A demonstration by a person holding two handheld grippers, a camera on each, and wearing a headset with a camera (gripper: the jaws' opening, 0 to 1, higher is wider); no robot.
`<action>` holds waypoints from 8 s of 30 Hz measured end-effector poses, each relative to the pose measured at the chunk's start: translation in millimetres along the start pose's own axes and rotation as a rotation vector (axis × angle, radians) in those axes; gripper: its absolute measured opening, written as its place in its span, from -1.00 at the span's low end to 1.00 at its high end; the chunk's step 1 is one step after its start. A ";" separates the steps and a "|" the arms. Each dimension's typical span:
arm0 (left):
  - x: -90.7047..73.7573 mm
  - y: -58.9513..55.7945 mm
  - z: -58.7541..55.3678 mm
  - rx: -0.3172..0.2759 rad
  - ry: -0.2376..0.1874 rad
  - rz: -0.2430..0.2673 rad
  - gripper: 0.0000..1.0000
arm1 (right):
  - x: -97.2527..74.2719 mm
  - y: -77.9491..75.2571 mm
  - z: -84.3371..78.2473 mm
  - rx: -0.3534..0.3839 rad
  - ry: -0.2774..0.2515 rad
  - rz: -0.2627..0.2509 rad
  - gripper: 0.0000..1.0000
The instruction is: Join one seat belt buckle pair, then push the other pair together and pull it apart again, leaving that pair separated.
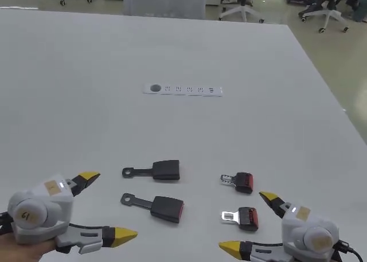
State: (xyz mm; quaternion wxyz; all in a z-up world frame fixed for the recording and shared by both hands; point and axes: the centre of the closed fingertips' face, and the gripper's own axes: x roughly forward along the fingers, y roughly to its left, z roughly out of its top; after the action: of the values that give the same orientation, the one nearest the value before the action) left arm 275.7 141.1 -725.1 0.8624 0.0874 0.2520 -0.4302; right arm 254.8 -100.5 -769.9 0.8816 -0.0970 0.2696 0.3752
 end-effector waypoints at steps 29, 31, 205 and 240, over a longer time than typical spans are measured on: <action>19.4 -15.8 -2.0 0.036 0.037 -0.049 0.98 | -5.3 -4.5 -12.9 -0.022 0.050 0.060 0.86; 22.1 -17.8 -1.4 0.036 0.040 -0.054 0.98 | -5.4 -5.7 -14.8 -0.024 0.056 0.067 0.86; 139.1 -32.5 -57.6 0.492 0.419 -0.445 -0.32 | 112.2 31.9 -14.2 -0.274 0.272 0.466 -0.31; 135.4 -30.6 -57.7 0.498 0.375 -0.502 -0.32 | 115.4 38.5 -11.2 -0.296 0.216 0.450 -0.32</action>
State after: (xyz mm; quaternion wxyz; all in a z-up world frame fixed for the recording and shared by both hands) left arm 298.9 49.0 -841.6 0.6220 0.3066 0.3065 -0.6521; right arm 289.0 -7.4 -841.2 0.7186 -0.2017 0.3188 0.5842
